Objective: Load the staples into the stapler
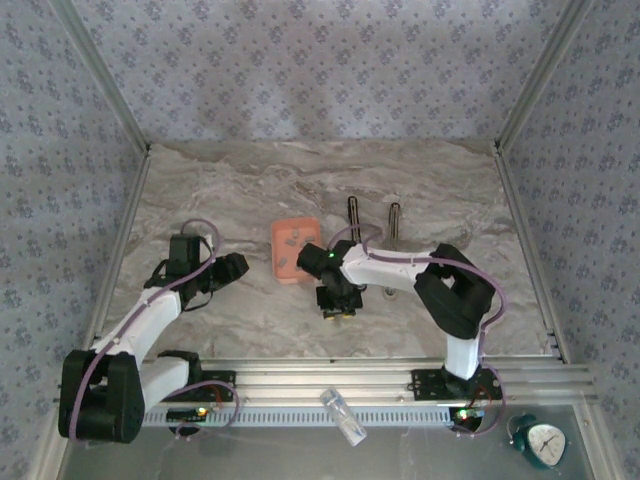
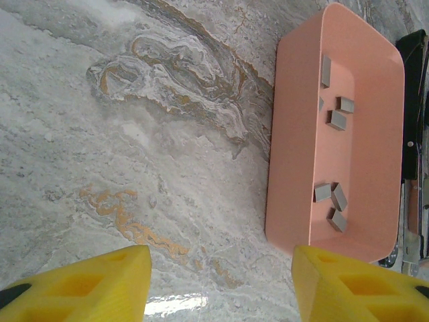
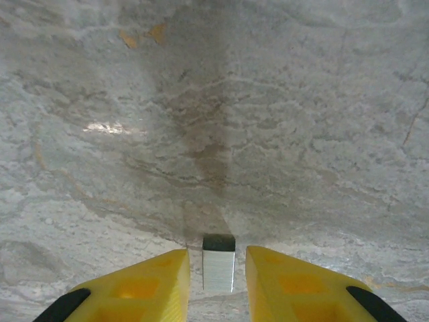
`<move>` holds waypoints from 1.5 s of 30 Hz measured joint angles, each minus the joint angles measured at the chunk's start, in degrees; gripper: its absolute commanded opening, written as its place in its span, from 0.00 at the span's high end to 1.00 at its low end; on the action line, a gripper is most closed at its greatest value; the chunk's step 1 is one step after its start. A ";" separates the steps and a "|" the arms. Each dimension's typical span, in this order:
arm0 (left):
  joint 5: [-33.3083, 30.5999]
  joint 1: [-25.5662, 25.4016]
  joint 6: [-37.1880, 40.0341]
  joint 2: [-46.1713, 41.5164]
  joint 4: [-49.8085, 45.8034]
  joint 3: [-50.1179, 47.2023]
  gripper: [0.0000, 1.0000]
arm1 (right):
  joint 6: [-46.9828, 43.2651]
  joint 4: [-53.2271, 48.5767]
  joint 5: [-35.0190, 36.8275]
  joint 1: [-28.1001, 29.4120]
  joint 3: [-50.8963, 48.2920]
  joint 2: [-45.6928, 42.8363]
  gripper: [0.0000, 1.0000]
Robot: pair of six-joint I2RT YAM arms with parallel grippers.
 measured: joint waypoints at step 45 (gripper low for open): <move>-0.48 -6.43 1.33 3.74 11.41 3.04 0.43 | -7.39 2.93 14.62 -12.02 -0.46 -11.02 0.87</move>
